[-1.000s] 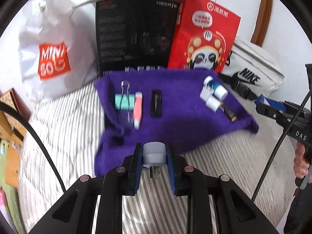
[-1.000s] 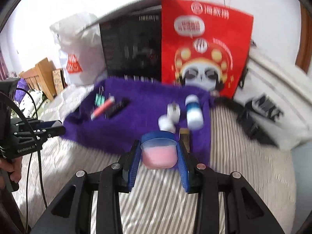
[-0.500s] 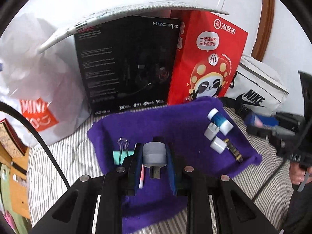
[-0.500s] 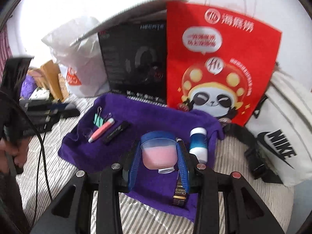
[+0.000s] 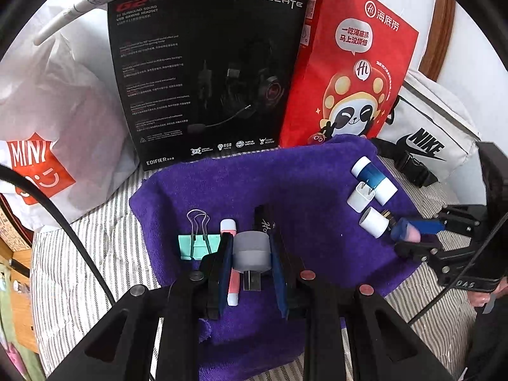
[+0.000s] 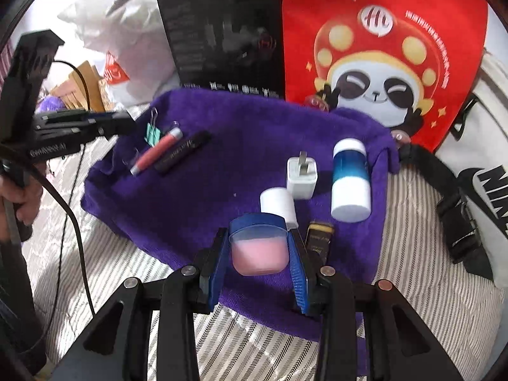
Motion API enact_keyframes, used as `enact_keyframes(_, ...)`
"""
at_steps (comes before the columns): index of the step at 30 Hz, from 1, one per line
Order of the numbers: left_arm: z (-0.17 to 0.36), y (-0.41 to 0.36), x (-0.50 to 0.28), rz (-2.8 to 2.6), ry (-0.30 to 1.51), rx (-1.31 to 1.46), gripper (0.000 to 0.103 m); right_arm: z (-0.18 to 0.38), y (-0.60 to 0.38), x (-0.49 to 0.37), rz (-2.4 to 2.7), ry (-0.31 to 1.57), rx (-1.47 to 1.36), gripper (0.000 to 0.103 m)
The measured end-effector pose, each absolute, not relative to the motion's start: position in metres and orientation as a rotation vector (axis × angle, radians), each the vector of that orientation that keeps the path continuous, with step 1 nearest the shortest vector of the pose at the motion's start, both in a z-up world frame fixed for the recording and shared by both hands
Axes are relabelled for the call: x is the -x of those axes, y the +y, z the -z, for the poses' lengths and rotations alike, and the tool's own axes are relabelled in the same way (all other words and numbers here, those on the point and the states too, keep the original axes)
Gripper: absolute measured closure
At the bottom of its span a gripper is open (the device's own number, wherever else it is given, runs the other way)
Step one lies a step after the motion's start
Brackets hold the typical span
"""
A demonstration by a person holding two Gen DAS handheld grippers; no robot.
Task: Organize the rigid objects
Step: 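Carry white charger onto towel with left gripper while right gripper carries pink jar there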
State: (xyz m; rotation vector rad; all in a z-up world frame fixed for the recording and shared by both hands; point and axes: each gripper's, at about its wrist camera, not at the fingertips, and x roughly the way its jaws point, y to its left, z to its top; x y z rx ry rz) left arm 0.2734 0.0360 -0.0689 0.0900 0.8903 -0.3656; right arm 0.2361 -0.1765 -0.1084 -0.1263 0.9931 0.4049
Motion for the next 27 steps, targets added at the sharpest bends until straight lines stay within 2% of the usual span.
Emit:
enact_keyframes(10,0.069,0.035,-0.275,0.382,0.9,-0.098,0.08,0.137,-0.173,-0.248,-0.401,1.09,0.109,0.067)
enact_keyframes(27,0.08,0.033,-0.267,0.374,0.934,-0.115,0.08,0.139,-0.176,-0.251,-0.42,1.09,0.099,0.065)
